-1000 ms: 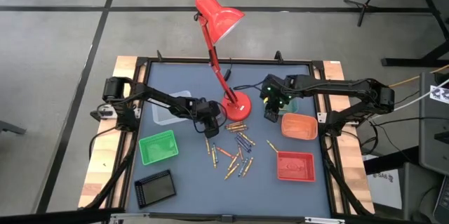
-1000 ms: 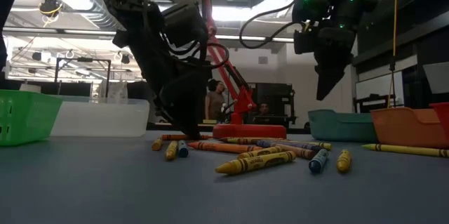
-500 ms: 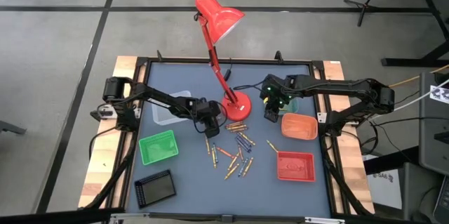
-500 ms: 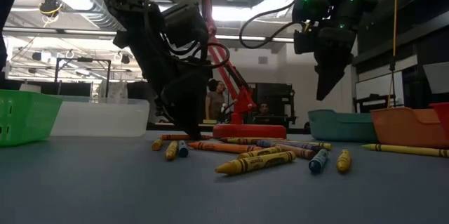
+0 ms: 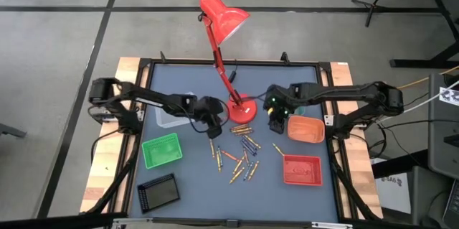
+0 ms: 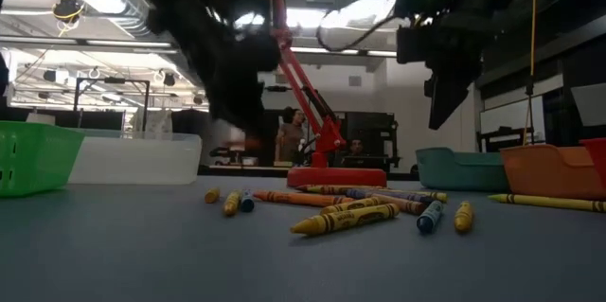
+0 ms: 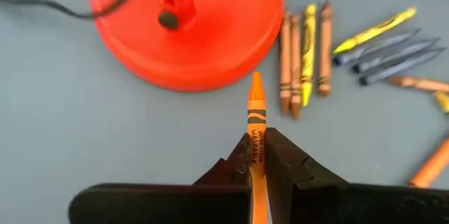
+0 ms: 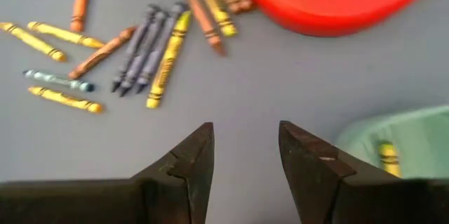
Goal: Sort crayons
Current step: Put the orange crayon into the white bin, then put the yellow crayon into the blue bin
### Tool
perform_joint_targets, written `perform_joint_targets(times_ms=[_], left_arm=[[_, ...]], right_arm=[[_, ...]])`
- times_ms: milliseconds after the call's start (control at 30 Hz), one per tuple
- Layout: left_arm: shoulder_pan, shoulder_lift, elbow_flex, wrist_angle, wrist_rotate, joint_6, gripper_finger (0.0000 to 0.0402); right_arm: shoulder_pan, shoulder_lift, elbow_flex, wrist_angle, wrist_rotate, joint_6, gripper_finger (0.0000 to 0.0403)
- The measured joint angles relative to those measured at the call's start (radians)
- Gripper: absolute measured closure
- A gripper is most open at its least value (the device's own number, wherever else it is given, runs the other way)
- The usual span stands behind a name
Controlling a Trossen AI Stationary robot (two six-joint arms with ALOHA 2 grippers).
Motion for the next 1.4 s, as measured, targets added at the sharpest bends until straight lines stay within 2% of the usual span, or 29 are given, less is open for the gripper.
perform_joint_targets(times_ms=[200, 433, 600, 700, 1000, 1267, 1400], left_arm=[[0.001, -0.175, 0.001, -0.108, -0.006, 0.002, 0.0396], [0.001, -0.346, 0.002, -0.412, -0.089, 0.003, 0.0396], [0.001, -0.380, 0.002, -0.664, -0.174, 0.003, 0.0396], [0.001, -0.378, -0.003, -0.771, -0.190, 0.003, 0.0396], [0.001, -0.375, -0.091, -0.774, -0.190, 0.001, 0.0386], [0.001, -0.375, -0.120, -0.743, -0.190, -0.009, 0.0324], [0.001, -0.375, -0.120, -0.732, -0.189, -0.057, 0.0296]], right_arm=[[0.097, 0.000, 0.000, 0.034, 0.063, 0.137, 0.0244], [0.193, 0.000, 0.000, 0.036, 0.172, 0.251, 0.0244], [0.237, 0.000, 0.000, 0.039, 0.239, 0.274, 0.0244], [0.249, 0.000, 0.000, 0.041, 0.252, 0.273, 0.0244], [0.246, 0.000, 0.000, 0.040, 0.251, 0.273, 0.0244], [0.247, 0.000, 0.000, 0.039, 0.241, 0.273, 0.0244], [0.246, 0.000, 0.000, 0.038, 0.240, 0.345, 0.0244]])
